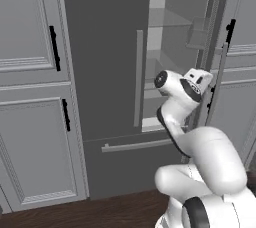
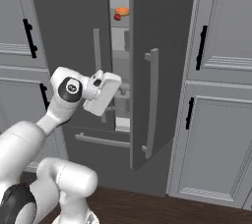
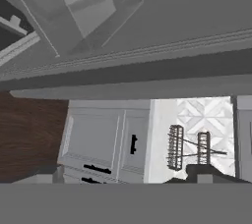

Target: Take the strawberry from the fridge and place it on top of the pancake, located on the dining counter.

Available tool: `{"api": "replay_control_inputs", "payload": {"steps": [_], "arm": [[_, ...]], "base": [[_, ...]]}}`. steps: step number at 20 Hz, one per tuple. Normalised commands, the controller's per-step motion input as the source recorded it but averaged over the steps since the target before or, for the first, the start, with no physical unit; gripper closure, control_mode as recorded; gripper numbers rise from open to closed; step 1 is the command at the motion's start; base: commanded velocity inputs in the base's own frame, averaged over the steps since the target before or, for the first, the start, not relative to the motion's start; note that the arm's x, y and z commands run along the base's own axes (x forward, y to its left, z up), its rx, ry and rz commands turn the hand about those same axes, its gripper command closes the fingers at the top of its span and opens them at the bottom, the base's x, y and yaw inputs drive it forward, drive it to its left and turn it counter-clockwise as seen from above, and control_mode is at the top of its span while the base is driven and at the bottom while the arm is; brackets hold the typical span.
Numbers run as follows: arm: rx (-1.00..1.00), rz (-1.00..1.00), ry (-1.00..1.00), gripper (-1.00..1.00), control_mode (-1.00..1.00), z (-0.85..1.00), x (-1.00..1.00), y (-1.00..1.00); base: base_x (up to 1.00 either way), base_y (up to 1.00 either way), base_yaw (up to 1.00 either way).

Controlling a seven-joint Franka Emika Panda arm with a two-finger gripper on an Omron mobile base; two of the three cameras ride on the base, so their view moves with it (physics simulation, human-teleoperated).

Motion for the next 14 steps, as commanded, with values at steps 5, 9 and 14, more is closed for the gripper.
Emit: {"api": "replay_control_inputs", "payload": {"steps": [5,9,14], "arm": [[-0.25,-0.02,0.17,-1.0,-1.0,0.0,0.88,0.7],[-0.01,0.04,0.19,-1.0,-1.0,-0.02,0.88,-0.35],[0.0,0.03,0.16,-1.0,-1.0,-0.01,0.65,-0.34]], "base": [[0.0,0.0,0.0],[0.0,0.0,0.0],[0.0,0.0,0.0]]}}
